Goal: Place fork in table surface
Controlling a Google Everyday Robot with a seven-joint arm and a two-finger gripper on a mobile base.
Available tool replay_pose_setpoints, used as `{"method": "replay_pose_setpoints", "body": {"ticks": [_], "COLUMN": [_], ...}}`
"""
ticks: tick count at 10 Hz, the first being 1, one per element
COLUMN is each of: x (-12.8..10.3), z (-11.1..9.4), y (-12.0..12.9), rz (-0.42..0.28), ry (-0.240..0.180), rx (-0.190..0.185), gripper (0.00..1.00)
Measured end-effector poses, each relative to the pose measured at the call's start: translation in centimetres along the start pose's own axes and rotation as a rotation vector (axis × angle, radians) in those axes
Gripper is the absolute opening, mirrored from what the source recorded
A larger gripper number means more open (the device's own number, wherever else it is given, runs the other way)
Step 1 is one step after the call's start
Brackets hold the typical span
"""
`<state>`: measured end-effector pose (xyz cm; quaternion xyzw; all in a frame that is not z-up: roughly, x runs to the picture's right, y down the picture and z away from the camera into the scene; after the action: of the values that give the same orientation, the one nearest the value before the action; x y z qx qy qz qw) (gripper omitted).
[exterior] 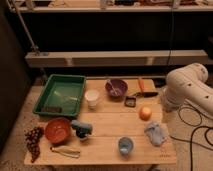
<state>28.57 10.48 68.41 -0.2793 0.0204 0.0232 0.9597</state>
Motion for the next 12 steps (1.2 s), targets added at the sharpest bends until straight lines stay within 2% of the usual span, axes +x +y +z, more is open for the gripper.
{"method": "replay_pose_setpoints", "body": {"ticks": [4,5,7,9,10,12], "x": [0.0,0.0,-1.1,-3.3,-5.3,-8.6], "z": [0.0,-0.1,-0.9,-1.9,-2.8,-3.8], "y": [0.0,-0.1,-1.3,-4.1,-7.1,-11.4], "rz": [0.002,0.007,0.003,-0.011,-0.023,-0.042], "ry": [0.001,0.003,-0.017,-0.052,-0.082,-0.130], "rx": [0.002,0.014,0.074,0.130,0.171,0.219], "gripper": [0.65,0.65,0.65,0.65,0.65,0.65]}}
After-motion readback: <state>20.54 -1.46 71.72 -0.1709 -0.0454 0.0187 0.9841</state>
